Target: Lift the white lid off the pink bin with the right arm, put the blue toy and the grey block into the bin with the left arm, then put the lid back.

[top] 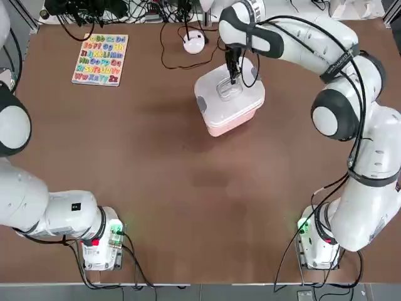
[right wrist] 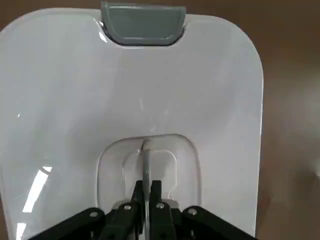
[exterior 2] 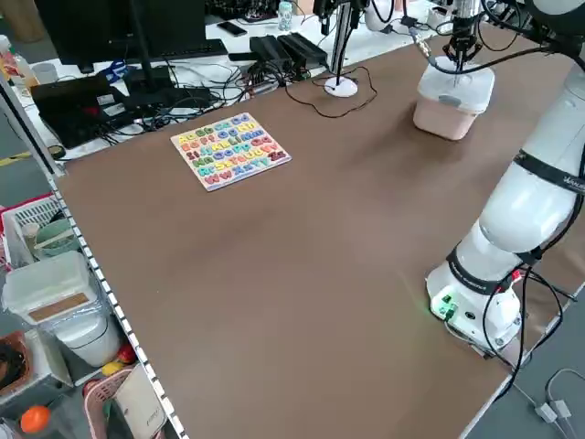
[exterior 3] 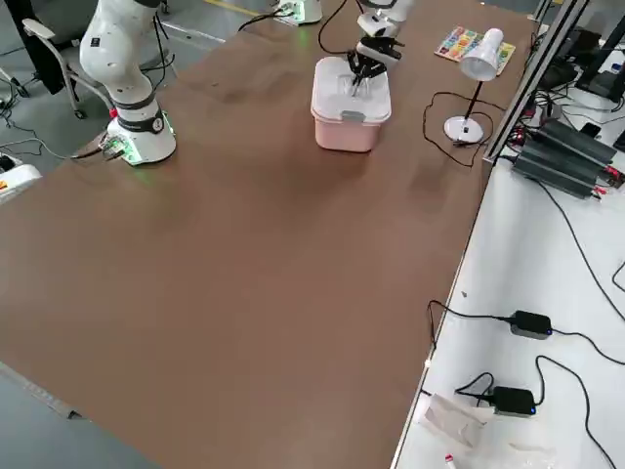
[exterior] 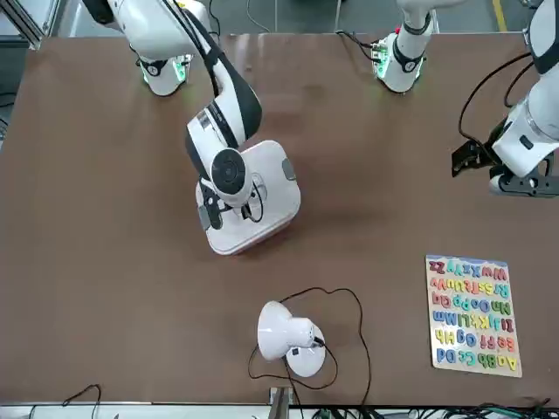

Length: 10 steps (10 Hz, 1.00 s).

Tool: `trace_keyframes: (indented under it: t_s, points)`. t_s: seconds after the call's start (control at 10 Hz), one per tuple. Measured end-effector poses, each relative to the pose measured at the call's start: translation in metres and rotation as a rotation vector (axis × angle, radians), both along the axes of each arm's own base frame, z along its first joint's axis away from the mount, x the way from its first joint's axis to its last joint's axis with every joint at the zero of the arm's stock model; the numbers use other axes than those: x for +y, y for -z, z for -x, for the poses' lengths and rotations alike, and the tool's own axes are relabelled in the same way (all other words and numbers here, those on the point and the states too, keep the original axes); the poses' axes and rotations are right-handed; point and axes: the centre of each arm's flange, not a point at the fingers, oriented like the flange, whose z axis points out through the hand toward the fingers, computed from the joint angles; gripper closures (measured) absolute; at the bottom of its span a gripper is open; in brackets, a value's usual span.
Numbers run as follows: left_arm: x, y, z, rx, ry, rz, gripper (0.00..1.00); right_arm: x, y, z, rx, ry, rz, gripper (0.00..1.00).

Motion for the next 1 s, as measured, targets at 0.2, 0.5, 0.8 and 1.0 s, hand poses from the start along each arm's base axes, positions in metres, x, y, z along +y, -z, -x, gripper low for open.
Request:
trace_keyframes:
  t_s: [0.2,0.5,0.8,1.0]
  points:
    - [0.0004,0.0001,0.0000,0.001,-0.001,0.000,0.00,0.0006,0.0018,-0.0017,-0.008,0.003,-0.005,0.93]
    - [0.0014,0.0003,-0.0001,0.002,-0.003,0.000,0.00,-0.0011,0.0013,-0.0024,-0.001,-0.027,-0.012,0.93]
    - [0.0015,0.0005,-0.0001,0.002,-0.003,0.000,0.00,-0.0023,-0.0035,-0.0019,0.008,-0.055,-0.013,0.93]
    - [0.0012,0.0007,-0.0001,0.003,-0.002,0.000,0.00,-0.0027,-0.0019,-0.0012,0.013,-0.072,-0.014,0.93]
